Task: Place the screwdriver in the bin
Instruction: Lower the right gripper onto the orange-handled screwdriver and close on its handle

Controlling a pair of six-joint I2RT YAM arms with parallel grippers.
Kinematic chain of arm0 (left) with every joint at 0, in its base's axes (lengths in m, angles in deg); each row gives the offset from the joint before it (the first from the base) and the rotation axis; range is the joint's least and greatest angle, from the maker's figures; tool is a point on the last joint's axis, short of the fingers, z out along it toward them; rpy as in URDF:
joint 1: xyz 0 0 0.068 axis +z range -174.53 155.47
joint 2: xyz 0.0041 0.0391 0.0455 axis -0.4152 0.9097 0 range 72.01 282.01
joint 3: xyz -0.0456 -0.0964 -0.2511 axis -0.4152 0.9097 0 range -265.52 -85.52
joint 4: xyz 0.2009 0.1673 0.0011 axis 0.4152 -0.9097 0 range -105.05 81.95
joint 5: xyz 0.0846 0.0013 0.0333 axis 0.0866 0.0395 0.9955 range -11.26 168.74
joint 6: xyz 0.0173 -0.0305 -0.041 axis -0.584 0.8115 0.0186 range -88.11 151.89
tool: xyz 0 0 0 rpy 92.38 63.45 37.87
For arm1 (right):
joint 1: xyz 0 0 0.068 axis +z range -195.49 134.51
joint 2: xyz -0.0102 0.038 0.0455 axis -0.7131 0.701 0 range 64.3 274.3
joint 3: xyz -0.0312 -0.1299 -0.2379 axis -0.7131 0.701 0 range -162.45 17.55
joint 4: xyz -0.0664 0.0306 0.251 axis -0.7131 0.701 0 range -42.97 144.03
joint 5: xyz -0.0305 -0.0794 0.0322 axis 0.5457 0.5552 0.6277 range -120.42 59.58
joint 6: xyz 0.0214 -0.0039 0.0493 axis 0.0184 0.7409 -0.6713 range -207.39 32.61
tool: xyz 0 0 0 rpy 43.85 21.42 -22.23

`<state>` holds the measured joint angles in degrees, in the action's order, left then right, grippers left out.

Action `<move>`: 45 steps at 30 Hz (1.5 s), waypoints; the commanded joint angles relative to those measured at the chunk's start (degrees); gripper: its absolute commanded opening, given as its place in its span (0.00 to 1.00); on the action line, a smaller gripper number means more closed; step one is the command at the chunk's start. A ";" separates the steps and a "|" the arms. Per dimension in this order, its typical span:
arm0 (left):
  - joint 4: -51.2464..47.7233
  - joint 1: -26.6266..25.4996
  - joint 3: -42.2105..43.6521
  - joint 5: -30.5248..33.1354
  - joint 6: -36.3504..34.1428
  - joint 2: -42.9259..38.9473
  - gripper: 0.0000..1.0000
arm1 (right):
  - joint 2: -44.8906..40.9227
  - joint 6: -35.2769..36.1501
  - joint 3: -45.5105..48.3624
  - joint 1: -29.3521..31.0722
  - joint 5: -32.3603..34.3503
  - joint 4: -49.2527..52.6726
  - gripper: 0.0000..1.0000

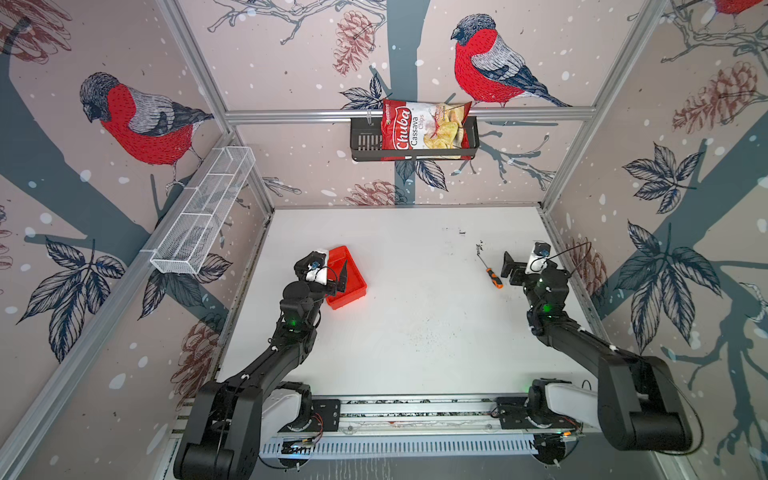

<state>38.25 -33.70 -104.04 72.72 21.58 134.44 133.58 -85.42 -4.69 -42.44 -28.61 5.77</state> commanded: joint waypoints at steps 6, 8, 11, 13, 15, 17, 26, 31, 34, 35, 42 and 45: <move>-10.31 -7.17 -5.69 -7.78 -4.11 1.47 0.98 | 1.18 7.82 -7.10 2.41 -2.18 16.40 0.99; -10.62 -9.26 -6.59 -8.71 -3.84 2.26 0.98 | 2.23 9.89 -9.04 3.16 -1.61 19.72 1.00; -11.07 -12.54 -7.61 -9.36 -3.89 3.59 0.98 | 4.17 11.64 -11.28 3.89 0.11 23.46 1.00; -10.63 -14.03 -7.77 -10.69 -2.98 4.41 0.98 | 5.44 11.33 -13.04 3.98 1.80 26.30 0.99; -10.24 -15.27 -8.12 -12.29 -2.53 5.08 0.98 | 6.82 9.99 -15.25 3.90 3.35 29.75 1.00; -11.45 -16.92 -9.00 -13.19 -3.17 5.92 0.98 | 8.37 9.46 -17.22 3.88 3.30 32.99 1.00; -16.12 -21.54 -12.25 -16.00 -6.81 10.76 0.97 | 14.55 6.57 -22.49 3.89 2.72 39.42 1.00; -18.50 -23.00 -14.10 -16.48 -8.61 12.66 0.97 | 18.74 5.54 -25.47 3.80 2.29 41.59 1.00; -19.24 -23.34 -14.35 -16.70 -9.15 13.25 0.97 | 21.91 6.81 -28.29 3.93 -0.28 45.09 1.00; -19.45 -23.39 -14.33 -16.74 -9.20 13.32 0.97 | 22.99 6.65 -29.17 3.98 -0.21 46.14 1.00; -19.72 -23.60 -13.43 -16.40 -9.67 12.98 0.97 | 27.68 5.79 -31.83 4.13 0.05 50.91 0.99; -19.38 -23.63 -13.20 -16.14 -9.39 12.98 0.97 | 27.77 6.17 -31.23 4.38 0.99 51.26 0.99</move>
<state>18.30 -57.28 -117.49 56.72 12.45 147.64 161.12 -78.75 -36.05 -38.38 -28.26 55.19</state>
